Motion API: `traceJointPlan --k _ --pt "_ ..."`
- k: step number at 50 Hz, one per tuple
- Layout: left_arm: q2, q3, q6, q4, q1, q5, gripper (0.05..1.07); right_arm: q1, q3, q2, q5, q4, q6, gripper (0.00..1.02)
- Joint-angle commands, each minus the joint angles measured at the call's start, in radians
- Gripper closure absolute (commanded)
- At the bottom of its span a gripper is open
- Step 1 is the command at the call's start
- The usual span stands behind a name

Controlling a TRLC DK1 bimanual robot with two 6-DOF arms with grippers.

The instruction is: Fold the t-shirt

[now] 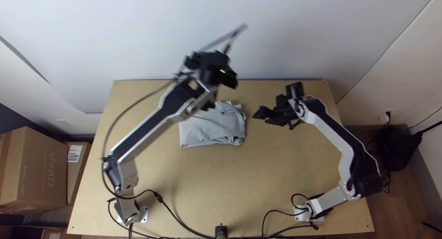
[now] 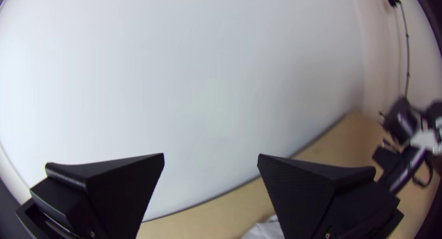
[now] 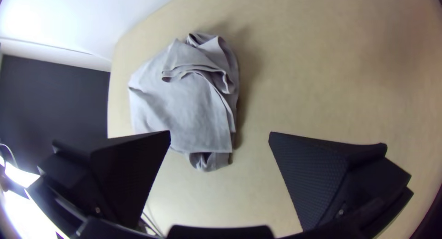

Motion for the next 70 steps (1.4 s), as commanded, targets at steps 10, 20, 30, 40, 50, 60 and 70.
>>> traceJointPlan --k 10,20,30,40,50,60,70 --pt "-0.207 -0.053 -0.072 -0.114 0.195 -0.007 0.09 0.292 0.256 0.185 0.369 0.004 -0.089 0.04" --pt "-0.267 -0.064 -0.138 -0.206 0.305 0.022 0.09 0.425 0.42 0.361 0.647 -0.006 -0.246 0.04" --pt "-0.305 -0.065 -0.161 -0.234 0.385 0.065 0.09 0.482 0.549 0.498 0.794 0.02 -0.327 0.04" --pt "-0.323 -0.067 -0.162 -0.24 0.417 0.067 0.09 0.464 0.662 0.608 0.955 0.056 -0.378 0.04" --pt "-0.329 -0.067 -0.161 -0.245 0.442 0.073 0.09 0.404 0.665 0.616 0.987 0.056 -0.391 0.04" --pt "-0.322 -0.067 -0.167 -0.242 0.442 0.091 0.09 0.33 0.641 0.575 0.999 0.053 -0.368 0.04" --pt "-0.316 -0.068 -0.179 -0.242 0.435 0.091 0.09 0.229 0.612 0.493 0.981 0.043 -0.192 0.04"
